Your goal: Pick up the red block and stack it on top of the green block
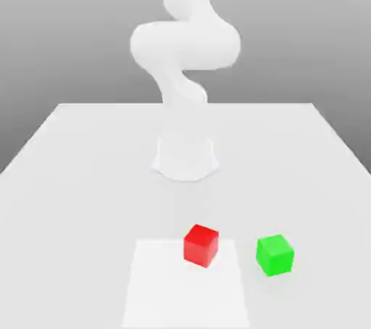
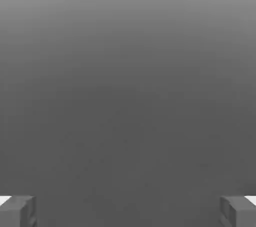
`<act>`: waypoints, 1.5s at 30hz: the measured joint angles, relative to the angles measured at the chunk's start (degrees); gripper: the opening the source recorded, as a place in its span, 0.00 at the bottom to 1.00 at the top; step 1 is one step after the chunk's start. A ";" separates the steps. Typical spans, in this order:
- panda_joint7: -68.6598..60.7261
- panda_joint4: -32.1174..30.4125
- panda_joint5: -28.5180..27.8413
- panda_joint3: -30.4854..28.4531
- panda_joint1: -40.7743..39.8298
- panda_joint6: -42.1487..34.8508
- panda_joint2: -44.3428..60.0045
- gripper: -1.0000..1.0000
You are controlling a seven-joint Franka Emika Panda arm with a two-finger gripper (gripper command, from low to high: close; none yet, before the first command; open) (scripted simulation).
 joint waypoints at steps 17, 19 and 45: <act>26.01 -28.48 1.74 8.65 -3.90 25.16 35.00 0.50; 28.94 -29.44 -0.17 8.46 -4.14 29.57 40.70 0.50; 17.16 -25.40 1.53 8.42 9.40 21.14 36.95 0.00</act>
